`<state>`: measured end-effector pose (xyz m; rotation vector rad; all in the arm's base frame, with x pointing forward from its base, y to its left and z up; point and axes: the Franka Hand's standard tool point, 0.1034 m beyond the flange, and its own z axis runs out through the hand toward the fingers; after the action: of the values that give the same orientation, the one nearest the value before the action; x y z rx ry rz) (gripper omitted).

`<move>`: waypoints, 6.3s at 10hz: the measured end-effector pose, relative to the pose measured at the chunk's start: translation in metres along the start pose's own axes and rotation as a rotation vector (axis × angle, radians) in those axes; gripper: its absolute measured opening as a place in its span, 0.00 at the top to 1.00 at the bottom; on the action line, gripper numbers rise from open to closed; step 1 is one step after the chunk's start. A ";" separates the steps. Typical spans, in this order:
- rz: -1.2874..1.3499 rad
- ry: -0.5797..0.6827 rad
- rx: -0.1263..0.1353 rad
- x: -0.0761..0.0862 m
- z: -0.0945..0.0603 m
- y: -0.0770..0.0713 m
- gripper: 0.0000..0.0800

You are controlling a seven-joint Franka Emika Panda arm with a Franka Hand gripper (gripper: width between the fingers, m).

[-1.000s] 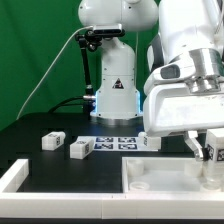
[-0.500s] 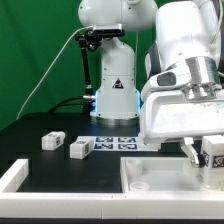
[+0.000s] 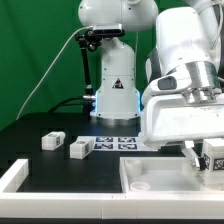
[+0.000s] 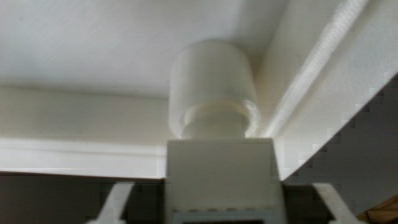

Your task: Assemble one leg

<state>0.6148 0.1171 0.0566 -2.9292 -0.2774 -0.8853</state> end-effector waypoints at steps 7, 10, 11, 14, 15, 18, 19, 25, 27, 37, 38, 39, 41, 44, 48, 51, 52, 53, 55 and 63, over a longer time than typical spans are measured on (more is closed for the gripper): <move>0.000 -0.016 0.002 -0.004 0.002 0.000 0.19; -0.002 -0.030 0.005 0.008 -0.012 0.000 0.19; -0.003 -0.044 0.007 0.017 -0.024 0.001 0.19; 0.000 -0.081 0.021 0.029 -0.039 -0.008 0.19; 0.001 -0.087 0.021 0.028 -0.038 -0.007 0.19; 0.007 -0.278 0.053 0.023 -0.031 -0.010 0.19; 0.011 -0.375 0.067 0.021 -0.030 -0.007 0.19; 0.040 -0.494 0.082 0.023 -0.027 -0.007 0.19; 0.111 -0.452 0.048 0.024 -0.015 -0.006 0.19; 0.147 -0.437 0.033 0.024 -0.010 -0.002 0.63; 0.143 -0.436 0.034 0.024 -0.010 -0.002 0.63; 0.160 -0.416 0.031 0.025 -0.009 -0.001 0.63; 0.426 -0.355 -0.008 0.024 -0.010 0.004 0.63; 0.763 -0.311 -0.054 0.022 -0.012 0.010 0.63; 1.223 -0.284 -0.145 0.017 -0.013 0.015 0.63; 1.477 -0.270 -0.209 0.014 -0.014 0.016 0.63; 1.550 -0.265 -0.230 0.014 -0.014 0.017 0.63; 1.625 -0.264 -0.246 0.013 -0.015 0.017 0.63; 1.800 -0.252 -0.276 0.011 -0.016 0.015 0.63; 1.908 -0.250 -0.259 0.015 -0.014 0.005 0.34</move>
Offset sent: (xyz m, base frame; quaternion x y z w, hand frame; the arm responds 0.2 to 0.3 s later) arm 0.0000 0.0000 0.0000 0.0000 0.0000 0.0000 1.0000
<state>0.6199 0.1132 0.0765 -1.8662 2.1685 -0.1257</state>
